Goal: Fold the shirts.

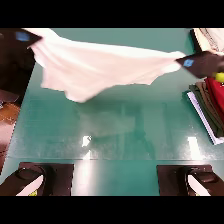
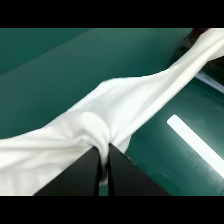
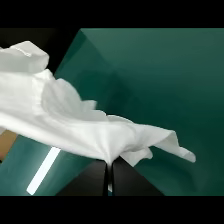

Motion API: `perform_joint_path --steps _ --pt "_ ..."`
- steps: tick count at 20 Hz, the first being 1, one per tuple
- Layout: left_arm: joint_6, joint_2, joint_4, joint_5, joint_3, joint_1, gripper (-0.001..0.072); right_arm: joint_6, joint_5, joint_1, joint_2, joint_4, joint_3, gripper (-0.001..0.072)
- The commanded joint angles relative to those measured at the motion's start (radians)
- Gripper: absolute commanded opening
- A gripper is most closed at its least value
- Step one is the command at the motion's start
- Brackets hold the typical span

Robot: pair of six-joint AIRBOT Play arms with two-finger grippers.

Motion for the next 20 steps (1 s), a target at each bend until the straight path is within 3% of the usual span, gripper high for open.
perform_joint_path --steps 1,6,11,16,20 --pt "-0.016 0.033 -0.112 -0.099 0.179 0.0 0.0029 0.001 0.135 -0.051 0.018 -0.006 0.167 0.0019" --pt "-0.056 0.03 -0.175 -0.09 0.235 0.0 0.0029 0.043 0.27 -0.134 -0.032 -0.078 0.362 0.0019" --pt "-0.02 -0.035 -0.178 -0.066 -0.153 0.0 0.0029 0.068 0.401 -0.156 -0.249 -0.109 0.426 0.0019" --pt "0.07 -0.256 -0.177 0.155 -0.555 0.0 0.003 0.008 0.334 -0.129 -0.501 -0.109 0.257 0.0019" --pt "0.104 -0.49 -0.157 0.357 -0.592 0.001 0.0033 0.0 0.196 -0.133 -0.653 -0.108 0.153 0.0019"
